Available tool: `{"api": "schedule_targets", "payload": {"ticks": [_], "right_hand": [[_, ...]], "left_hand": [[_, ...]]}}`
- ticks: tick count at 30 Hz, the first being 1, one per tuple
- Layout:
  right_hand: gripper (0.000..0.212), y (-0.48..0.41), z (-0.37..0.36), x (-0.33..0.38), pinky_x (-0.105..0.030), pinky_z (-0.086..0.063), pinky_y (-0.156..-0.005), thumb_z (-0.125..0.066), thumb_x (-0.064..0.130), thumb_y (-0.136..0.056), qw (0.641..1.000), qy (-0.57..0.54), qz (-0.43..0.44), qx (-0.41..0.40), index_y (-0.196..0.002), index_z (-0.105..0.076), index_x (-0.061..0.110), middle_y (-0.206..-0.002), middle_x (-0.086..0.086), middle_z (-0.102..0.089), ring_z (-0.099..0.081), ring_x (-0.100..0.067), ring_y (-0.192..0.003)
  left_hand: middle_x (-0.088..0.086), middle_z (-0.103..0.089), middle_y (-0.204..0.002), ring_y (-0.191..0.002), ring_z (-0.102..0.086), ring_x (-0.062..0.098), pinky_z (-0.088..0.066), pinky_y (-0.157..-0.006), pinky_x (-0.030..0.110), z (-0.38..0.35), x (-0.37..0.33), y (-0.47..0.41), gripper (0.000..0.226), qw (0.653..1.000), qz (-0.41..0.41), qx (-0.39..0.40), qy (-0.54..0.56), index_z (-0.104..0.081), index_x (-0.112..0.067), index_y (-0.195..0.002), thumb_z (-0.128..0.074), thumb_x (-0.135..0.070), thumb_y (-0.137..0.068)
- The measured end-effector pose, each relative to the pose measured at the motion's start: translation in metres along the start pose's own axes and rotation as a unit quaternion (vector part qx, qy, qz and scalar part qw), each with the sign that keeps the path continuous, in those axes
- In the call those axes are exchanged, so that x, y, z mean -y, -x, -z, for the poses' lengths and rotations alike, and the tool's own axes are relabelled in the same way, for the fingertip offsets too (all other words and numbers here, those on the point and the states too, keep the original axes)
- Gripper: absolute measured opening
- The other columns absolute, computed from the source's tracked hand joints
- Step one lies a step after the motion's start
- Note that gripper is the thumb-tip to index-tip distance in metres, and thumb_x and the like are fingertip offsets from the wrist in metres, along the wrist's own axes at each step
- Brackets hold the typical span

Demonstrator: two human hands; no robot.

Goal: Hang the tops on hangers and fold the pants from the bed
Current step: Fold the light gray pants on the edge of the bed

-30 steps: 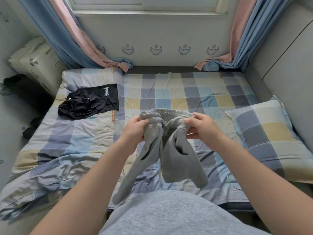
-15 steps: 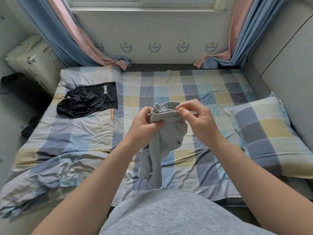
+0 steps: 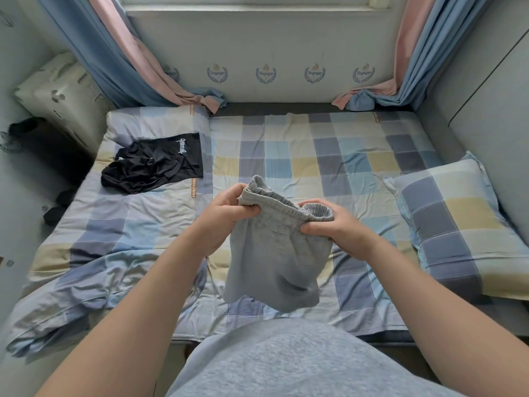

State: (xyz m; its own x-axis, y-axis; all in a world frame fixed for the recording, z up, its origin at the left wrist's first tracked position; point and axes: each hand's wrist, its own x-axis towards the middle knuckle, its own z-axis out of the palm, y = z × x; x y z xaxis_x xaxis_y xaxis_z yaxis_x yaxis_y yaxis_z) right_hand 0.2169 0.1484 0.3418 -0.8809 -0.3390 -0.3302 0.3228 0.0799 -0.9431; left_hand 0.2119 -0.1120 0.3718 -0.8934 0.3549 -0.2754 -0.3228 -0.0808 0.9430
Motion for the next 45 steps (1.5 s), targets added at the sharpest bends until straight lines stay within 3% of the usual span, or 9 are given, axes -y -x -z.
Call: {"api": "schedule_targets", "payload": {"ticks": [3, 8, 12, 15, 18, 25, 34, 41, 45], "right_hand": [[0.03, -0.007, 0.001, -0.004, -0.026, -0.057, -0.073, -0.081, 0.001, -0.078, 0.995, 0.075, 0.015, -0.071, -0.104, -0.07, 0.012, -0.084, 0.0, -0.073, -0.069, -0.013, -0.079], [0.015, -0.026, 0.008, -0.003, -0.024, -0.052, -0.061, -0.081, 0.01, -0.081, 0.981, 0.157, 0.026, -0.112, -0.088, -0.07, 0.017, -0.076, 0.001, -0.073, -0.065, -0.01, -0.069], [0.017, -0.044, 0.015, 0.017, -0.025, -0.049, -0.06, -0.082, 0.018, -0.082, 0.959, 0.22, 0.077, -0.161, -0.083, -0.067, 0.025, -0.076, 0.002, -0.069, -0.059, -0.006, -0.065], [0.017, -0.055, 0.024, 0.041, -0.037, -0.049, -0.063, -0.081, 0.019, -0.082, 0.942, 0.251, 0.122, -0.188, -0.089, -0.069, 0.009, -0.082, -0.012, -0.071, -0.058, -0.015, -0.069], [0.02, -0.057, 0.031, 0.065, -0.033, -0.048, -0.065, -0.08, 0.023, -0.08, 0.932, 0.244, 0.166, -0.212, -0.09, -0.068, 0.011, -0.079, -0.003, -0.067, -0.057, -0.014, -0.069], [0.019, -0.042, 0.024, 0.051, -0.032, -0.046, -0.065, -0.077, 0.026, -0.081, 0.923, 0.274, 0.167, -0.214, -0.092, -0.066, 0.016, -0.076, 0.002, -0.065, -0.057, -0.013, -0.07], [0.026, -0.031, -0.016, -0.116, -0.039, -0.04, -0.076, -0.078, 0.023, -0.085, 0.913, 0.378, -0.008, -0.153, -0.1, -0.067, 0.005, -0.092, -0.011, -0.064, -0.058, -0.032, -0.089], [0.03, -0.003, -0.074, -0.304, -0.039, -0.044, -0.091, -0.066, 0.014, -0.085, 0.891, 0.401, -0.213, -0.013, -0.115, -0.062, 0.012, -0.117, -0.006, -0.063, -0.057, -0.03, -0.111], [0.028, 0.024, -0.103, -0.382, -0.03, -0.035, -0.077, -0.064, 0.016, -0.084, 0.874, 0.377, -0.298, 0.068, -0.111, -0.059, 0.017, -0.117, -0.004, -0.06, -0.057, -0.028, -0.109]], "left_hand": [[0.01, -0.067, -0.098, -0.095, -0.061, 0.023, -0.046, -0.088, 0.036, 0.009, 0.017, -0.008, 0.023, 0.996, 0.031, -0.053, -0.071, -0.061, -0.006, -0.106, -0.063, 0.008, -0.088], [0.014, -0.062, -0.098, -0.096, -0.054, 0.022, -0.039, -0.088, 0.034, 0.019, 0.031, -0.028, 0.026, 0.98, 0.07, -0.1, -0.154, -0.056, -0.014, -0.092, -0.062, 0.011, -0.09], [0.011, -0.066, -0.099, -0.094, -0.058, 0.021, -0.042, -0.086, 0.033, 0.018, 0.014, -0.045, 0.025, 0.973, 0.034, -0.123, -0.191, -0.058, -0.019, -0.092, -0.066, 0.004, -0.09], [0.011, -0.065, -0.098, -0.089, -0.059, 0.019, -0.046, -0.083, 0.027, 0.016, -0.009, -0.057, 0.024, 0.968, -0.024, -0.145, -0.202, -0.058, -0.018, -0.091, -0.068, 0.004, -0.089], [0.003, -0.063, -0.089, -0.077, -0.06, 0.011, -0.047, -0.071, 0.017, 0.013, -0.027, -0.065, 0.018, 0.961, -0.082, -0.166, -0.208, -0.062, -0.014, -0.096, -0.071, 0.0, -0.089], [0.001, -0.067, -0.091, -0.085, -0.06, 0.013, -0.048, -0.08, 0.028, 0.015, -0.009, -0.062, 0.016, 0.941, -0.109, -0.174, -0.268, -0.064, -0.015, -0.096, -0.071, -0.003, -0.088], [0.011, -0.07, -0.095, -0.096, -0.064, 0.031, -0.048, -0.085, 0.04, 0.028, 0.155, -0.034, 0.013, 0.924, 0.12, -0.139, -0.336, -0.062, -0.007, -0.096, -0.062, 0.002, -0.087], [0.007, -0.066, -0.088, -0.09, -0.06, 0.03, -0.043, -0.074, 0.038, 0.044, 0.348, 0.02, 0.022, 0.874, 0.317, -0.074, -0.361, -0.053, -0.021, -0.082, -0.053, 0.001, -0.085], [0.008, -0.066, -0.088, -0.089, -0.059, 0.035, -0.047, -0.073, 0.04, 0.052, 0.431, 0.054, 0.015, 0.827, 0.402, 0.005, -0.393, -0.044, -0.022, -0.078, -0.052, -0.012, -0.086]]}}
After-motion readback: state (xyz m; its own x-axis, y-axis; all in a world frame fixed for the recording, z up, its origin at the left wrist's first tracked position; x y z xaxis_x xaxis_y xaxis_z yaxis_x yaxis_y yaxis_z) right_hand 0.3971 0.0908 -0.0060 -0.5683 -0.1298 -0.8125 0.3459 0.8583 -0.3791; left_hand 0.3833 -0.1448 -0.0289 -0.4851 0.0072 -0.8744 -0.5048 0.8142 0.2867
